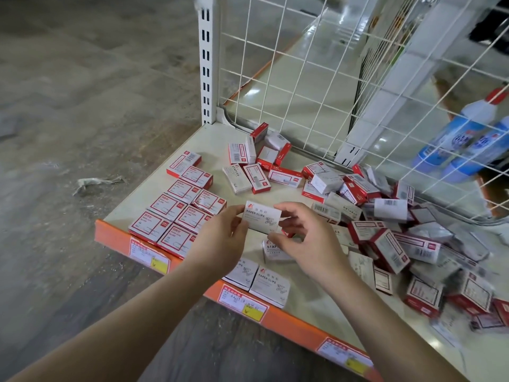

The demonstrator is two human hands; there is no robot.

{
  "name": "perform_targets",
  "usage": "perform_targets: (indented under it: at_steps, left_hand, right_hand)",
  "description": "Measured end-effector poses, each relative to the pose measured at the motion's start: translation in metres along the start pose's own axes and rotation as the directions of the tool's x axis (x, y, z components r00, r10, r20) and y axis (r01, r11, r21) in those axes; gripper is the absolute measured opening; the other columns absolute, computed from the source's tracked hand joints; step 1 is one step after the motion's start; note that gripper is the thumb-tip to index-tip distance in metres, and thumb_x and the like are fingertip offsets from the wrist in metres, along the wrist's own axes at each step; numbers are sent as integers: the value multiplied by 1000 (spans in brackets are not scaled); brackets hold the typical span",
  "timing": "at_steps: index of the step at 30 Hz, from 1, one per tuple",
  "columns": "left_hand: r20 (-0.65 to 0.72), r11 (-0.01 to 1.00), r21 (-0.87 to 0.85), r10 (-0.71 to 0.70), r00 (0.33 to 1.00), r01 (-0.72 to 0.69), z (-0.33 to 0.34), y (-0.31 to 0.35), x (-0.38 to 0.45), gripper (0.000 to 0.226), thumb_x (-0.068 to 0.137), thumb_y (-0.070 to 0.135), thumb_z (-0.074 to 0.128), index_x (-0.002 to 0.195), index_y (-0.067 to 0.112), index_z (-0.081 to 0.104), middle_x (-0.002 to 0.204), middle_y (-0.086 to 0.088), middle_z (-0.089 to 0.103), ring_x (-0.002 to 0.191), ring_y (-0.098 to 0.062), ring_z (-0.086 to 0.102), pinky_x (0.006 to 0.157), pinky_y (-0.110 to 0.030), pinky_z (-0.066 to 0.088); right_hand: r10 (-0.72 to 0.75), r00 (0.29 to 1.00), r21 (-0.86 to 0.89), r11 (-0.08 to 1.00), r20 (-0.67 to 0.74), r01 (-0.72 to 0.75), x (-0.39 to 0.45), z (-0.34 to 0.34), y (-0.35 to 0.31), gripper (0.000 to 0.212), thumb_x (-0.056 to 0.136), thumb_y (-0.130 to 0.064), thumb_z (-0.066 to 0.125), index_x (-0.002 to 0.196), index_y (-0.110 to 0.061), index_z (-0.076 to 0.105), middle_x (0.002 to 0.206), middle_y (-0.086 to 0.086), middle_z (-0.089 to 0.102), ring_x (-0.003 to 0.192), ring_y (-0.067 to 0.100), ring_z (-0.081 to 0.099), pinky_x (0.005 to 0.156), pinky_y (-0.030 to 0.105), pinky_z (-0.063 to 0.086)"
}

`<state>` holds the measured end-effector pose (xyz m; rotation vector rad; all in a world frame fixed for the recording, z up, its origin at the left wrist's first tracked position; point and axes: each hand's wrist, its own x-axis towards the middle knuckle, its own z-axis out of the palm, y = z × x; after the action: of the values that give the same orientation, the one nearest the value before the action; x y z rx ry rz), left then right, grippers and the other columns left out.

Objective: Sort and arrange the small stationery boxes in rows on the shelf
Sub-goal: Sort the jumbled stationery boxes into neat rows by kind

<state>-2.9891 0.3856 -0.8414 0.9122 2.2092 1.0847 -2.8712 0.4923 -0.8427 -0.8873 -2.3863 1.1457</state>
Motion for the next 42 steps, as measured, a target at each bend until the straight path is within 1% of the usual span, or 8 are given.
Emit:
perform_targets:
  at_steps: [7,10,12,21,26,33,36,42]
  left_hand:
    - [31,1000,-5,-8,999,8,-3,-1,-3,39,97,28,42,136,21,44,118,6,58,86,-5,54,74,-25,55]
    - [53,999,32,-21,998,20,-5,-3,-6,41,97,28,42,138,21,40,124,4,57,104,-11,55,84,-26,49]
    - [52,996,85,-14,999,10,-7,-6,-8,41,97,26,43,137,22,40,126,3,56,115,-13,51,89,-25,43]
    - [-24,981,193,38,999,-32,-14,-16,-10,35,96,21,44,129,19,53,131,4,54,115,-12,53,88,-22,45]
    - [-16,975,223,0,1000,3,-15,-23,-9,35,97,22,42,130,20,52,133,4,52,112,-15,55,79,-22,50]
    - [36,947,321,-1,999,-11,-11,-26,-7,36,97,22,40,131,22,51,133,5,52,115,-16,54,83,-24,48]
    - [65,944,329,0,998,-22,-6,-26,-7,35,97,24,41,131,24,50,130,7,54,114,-15,55,74,-17,46]
    - [82,945,323,28,996,-53,-2,-25,-6,36,97,23,41,131,23,50,131,6,51,115,-13,52,79,-17,45]
  right_hand:
    - [-34,999,-116,993,4,34,-1,-6,1,45,76,-24,76,117,-24,58,96,-25,49,92,0,54,79,10,44]
    - [10,1000,-100,995,13,-9,0,-12,3,42,77,-21,74,117,-19,60,99,-15,57,95,7,57,84,20,48]
    - [36,998,-111,993,44,-31,-2,-14,4,40,77,-23,74,115,-20,62,101,-10,62,93,5,58,82,18,49]
    - [73,991,-201,978,115,-49,-6,14,-3,49,83,-35,66,127,-19,54,101,-12,54,93,3,53,85,20,45]
    - [73,985,-258,966,159,-30,-8,24,-4,50,86,-40,61,131,-21,50,114,-9,51,98,3,45,84,17,37]
    - [138,980,-213,971,143,-106,-9,25,0,49,80,-35,70,125,-24,54,112,-10,53,99,3,48,88,19,41]
    - [155,977,-179,975,147,-128,-8,26,0,52,78,-33,72,126,-24,53,106,-11,55,96,4,53,86,22,46]
    - [131,982,-251,964,138,-93,-5,2,13,33,85,-18,66,117,-21,60,102,-11,57,83,-6,50,70,4,41]
